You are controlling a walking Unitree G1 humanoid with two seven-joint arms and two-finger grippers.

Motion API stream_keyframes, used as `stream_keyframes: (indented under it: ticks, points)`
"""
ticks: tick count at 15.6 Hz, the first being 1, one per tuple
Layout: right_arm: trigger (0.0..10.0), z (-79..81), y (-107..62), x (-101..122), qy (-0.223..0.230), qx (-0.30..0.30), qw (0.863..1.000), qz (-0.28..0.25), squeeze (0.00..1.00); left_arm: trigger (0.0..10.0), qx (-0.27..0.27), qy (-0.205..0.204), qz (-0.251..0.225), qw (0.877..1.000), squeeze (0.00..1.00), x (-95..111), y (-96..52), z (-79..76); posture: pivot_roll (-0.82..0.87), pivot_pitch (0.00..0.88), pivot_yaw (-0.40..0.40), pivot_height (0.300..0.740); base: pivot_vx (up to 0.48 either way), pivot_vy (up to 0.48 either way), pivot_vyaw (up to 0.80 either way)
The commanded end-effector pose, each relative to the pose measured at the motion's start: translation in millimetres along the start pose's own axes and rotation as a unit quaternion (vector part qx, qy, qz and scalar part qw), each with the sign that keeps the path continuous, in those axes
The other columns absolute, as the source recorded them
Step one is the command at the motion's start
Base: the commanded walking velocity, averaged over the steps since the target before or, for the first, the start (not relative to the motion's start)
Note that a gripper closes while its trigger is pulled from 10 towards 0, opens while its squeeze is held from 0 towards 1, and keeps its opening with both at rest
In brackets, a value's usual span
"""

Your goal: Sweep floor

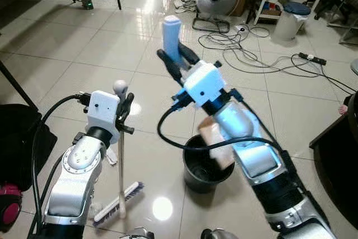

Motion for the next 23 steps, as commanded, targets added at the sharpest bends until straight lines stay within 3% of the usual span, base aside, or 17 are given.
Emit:
stream_keyframes:
  ticks: [1,3,4,11,12,13,18,21,22,23]
  points:
    - [10.0,0.7,1.2,9,-0.022,0.011,1.0,-0.016,0.0,10.0,0.0,0.009,-0.022,1.0,0.0,13,0.9,-1.2,0.07,0.082,-0.031,0.74,0.0,0.0,0.0]
    - [10.0,15.7,-3.5,2,-0.066,0.067,0.996,-0.003,0.0,10.0,-0.005,0.009,-0.024,1.0,0.0,14,2.1,-4.3,0.07,0.071,-0.032,0.74,0.0,0.0,0.0]
    - [10.0,16.7,-4.5,1,-0.07,0.068,0.995,-0.003,0.0,10.0,-0.005,0.009,-0.025,1.0,0.0,14,2.8,-4.4,0.07,0.069,-0.032,0.74,0.0,0.0,0.0]
    - [10.0,4.4,3.0,10,0.004,-0.002,1.0,-0.01,0.0,10.0,0.004,0.009,-0.03,0.999,0.0,17,5.1,0.1,0.08,0.07,-0.035,0.74,0.0,0.0,0.0]
    - [10.0,8.1,3.1,10,-0.01,0.011,1.0,-0.011,0.0,10.0,0.004,0.009,-0.03,0.999,0.0,17,5.0,0.2,0.08,0.067,-0.035,0.74,0.0,0.0,0.0]
    - [10.0,20.9,1.0,10,-0.056,0.054,0.997,-0.015,0.0,10.0,0.004,0.01,-0.03,1.0,0.0,17,4.6,0.5,0.07,0.066,-0.033,0.74,0.0,0.0,0.0]
    - [10.0,22.7,-1.8,8,-0.054,0.055,0.997,-0.012,0.0,10.0,0.0,0.009,-0.03,1.0,0.0,16,4.7,-1.5,0.07,0.064,-0.031,0.74,0.0,0.0,0.0]
    - [10.0,3.2,1.0,17,-0.07,0.035,0.997,-0.016,0.0,10.0,0.004,0.005,-0.032,0.999,0.0,18,7.5,-0.2,0.06,0.064,-0.031,0.74,0.0,0.0,0.0]
    - [10.0,-30.4,1.7,26,-0.059,-0.022,0.998,-0.015,0.0,10.0,-0.002,0.008,-0.042,0.999,0.0,25,11.1,-1.5,0.05,0.058,-0.024,0.74,0.0,0.0,0.0]
    - [10.0,-45.4,1.1,31,-0.053,-0.049,0.997,-0.015,0.0,10.0,-0.007,0.012,-0.046,0.999,0.0,28,12.6,-2.6,0.04,0.052,-0.018,0.74,0.0,0.0,0.0]
Point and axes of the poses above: a point about 5 cm out from each wrist's last joint towards the gripper, its own y axis pointing out of the wrist towards the gripper, its own x axis along the axis of the wrist's last joint, z = x × y, the point moved 5 cm from there along y, pointing out of the wrist towards the gripper, and after that the axes turned 2 degrees about -y, right-handed, at the moved point
